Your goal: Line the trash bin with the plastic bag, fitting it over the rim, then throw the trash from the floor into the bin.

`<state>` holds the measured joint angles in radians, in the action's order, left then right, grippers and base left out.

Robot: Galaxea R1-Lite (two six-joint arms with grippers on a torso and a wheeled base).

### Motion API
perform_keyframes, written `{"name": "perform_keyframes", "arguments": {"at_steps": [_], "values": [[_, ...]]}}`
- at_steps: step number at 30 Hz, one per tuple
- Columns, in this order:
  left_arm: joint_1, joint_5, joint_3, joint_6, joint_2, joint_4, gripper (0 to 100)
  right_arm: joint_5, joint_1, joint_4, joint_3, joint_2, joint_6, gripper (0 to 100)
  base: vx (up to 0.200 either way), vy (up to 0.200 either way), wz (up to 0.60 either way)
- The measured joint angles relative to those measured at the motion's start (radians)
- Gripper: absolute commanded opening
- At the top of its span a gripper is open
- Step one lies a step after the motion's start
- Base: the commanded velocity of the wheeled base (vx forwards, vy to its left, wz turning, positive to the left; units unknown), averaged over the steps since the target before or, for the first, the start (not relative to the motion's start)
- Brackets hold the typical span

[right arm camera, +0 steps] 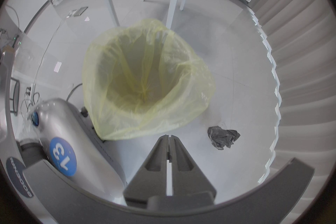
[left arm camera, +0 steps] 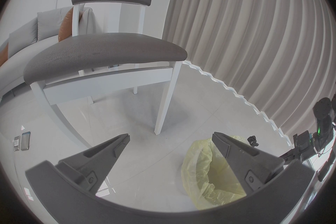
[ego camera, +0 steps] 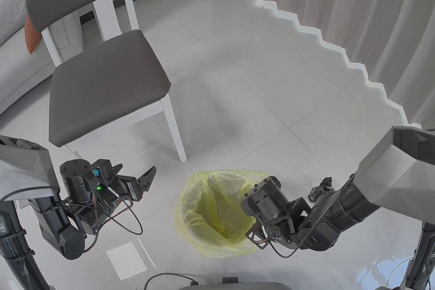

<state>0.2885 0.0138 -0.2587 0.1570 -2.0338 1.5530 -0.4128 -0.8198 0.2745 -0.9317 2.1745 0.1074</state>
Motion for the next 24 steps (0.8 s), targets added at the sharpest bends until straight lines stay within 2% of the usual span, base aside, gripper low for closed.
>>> {"name": "perform_keyframes", "arguments": {"at_steps": [6,18,19,24], "values": [[-0.005,0.001,0.000,0.001,0.002,0.000,100,-0.028,0.001,-0.031,-0.027,0.053,0.005,100,0.000,0.000,0.00],[-0.006,0.000,0.002,0.004,-0.006,0.000,100,-0.030,0.027,-0.039,-0.035,0.100,0.004,100,0.000,0.000,0.00],[-0.007,0.000,0.002,0.003,-0.006,0.000,100,-0.029,0.029,-0.040,-0.037,0.104,0.004,0,0.000,0.000,0.00],[-0.010,0.002,0.002,0.003,-0.006,0.000,100,-0.024,0.033,-0.040,-0.045,0.117,0.000,0,0.000,0.000,0.00]]}}
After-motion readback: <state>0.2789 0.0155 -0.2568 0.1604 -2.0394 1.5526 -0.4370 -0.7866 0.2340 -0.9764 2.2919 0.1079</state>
